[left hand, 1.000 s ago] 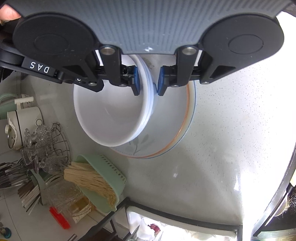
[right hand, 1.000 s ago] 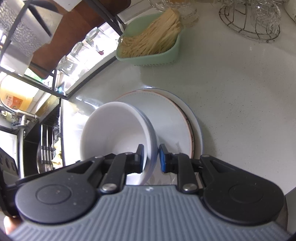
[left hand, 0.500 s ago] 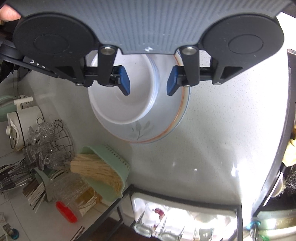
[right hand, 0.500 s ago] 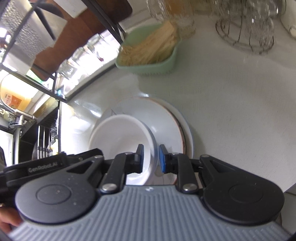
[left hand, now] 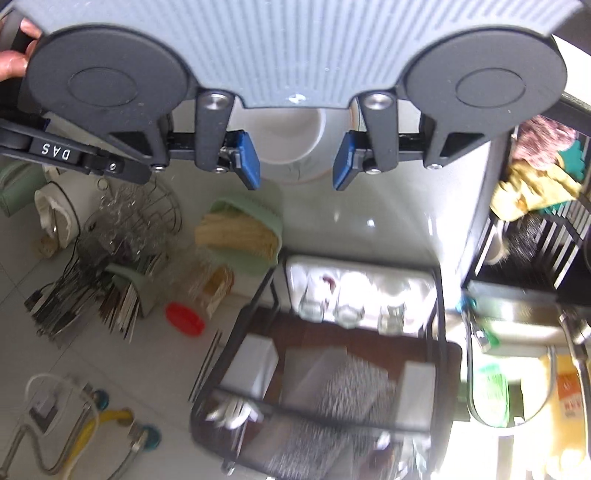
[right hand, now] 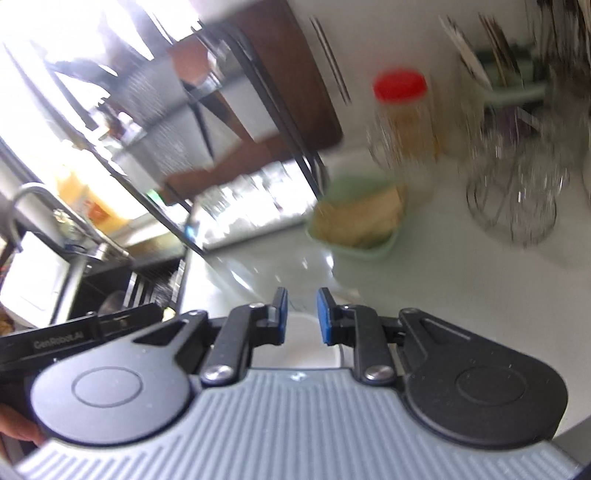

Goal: Organize plates and bowls

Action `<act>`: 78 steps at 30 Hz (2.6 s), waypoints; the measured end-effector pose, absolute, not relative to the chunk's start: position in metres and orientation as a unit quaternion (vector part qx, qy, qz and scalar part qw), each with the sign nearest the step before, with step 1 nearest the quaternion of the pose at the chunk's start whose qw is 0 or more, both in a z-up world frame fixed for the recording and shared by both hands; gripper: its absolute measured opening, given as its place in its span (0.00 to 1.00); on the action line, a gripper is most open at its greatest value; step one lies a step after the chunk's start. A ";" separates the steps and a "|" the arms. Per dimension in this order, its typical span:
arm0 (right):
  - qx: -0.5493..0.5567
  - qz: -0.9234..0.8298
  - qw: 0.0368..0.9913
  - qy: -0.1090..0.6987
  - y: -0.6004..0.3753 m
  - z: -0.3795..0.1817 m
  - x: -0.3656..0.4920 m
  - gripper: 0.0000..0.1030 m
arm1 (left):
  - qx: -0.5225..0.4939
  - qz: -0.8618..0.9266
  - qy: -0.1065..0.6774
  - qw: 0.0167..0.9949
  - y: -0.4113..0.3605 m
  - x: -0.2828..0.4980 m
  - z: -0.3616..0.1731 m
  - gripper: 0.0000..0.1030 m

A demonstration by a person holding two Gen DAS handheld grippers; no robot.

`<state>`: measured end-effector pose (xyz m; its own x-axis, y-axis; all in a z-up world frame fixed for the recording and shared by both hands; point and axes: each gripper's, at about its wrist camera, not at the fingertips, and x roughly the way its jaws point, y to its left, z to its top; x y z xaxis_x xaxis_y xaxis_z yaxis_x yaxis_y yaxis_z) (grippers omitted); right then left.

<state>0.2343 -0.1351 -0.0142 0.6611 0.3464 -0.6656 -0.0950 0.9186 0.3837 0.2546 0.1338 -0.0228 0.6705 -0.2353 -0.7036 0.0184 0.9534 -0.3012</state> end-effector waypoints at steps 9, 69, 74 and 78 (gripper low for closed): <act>0.134 0.171 0.931 0.293 -0.157 0.051 0.172 0.21 | -0.114 -0.044 0.330 0.936 0.112 0.168 0.037 0.48; 0.064 0.143 0.953 0.258 -0.236 -0.012 -0.041 0.88 | -0.084 0.031 0.331 0.939 0.008 -0.071 -0.008 0.95; 0.064 0.138 0.955 0.255 -0.236 -0.011 -0.044 0.88 | -0.083 0.030 0.330 0.940 0.007 -0.072 -0.008 0.95; 0.063 0.138 0.955 0.253 -0.234 -0.010 -0.046 0.88 | -0.085 0.030 0.331 0.939 0.007 -0.074 -0.008 0.95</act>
<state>-0.0463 -0.2344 -0.0101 0.8336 0.2950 -0.4670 -0.2313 0.9542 0.1897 -0.0739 0.0074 -0.0081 0.7788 0.0000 -0.6272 -0.1124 0.9838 -0.1396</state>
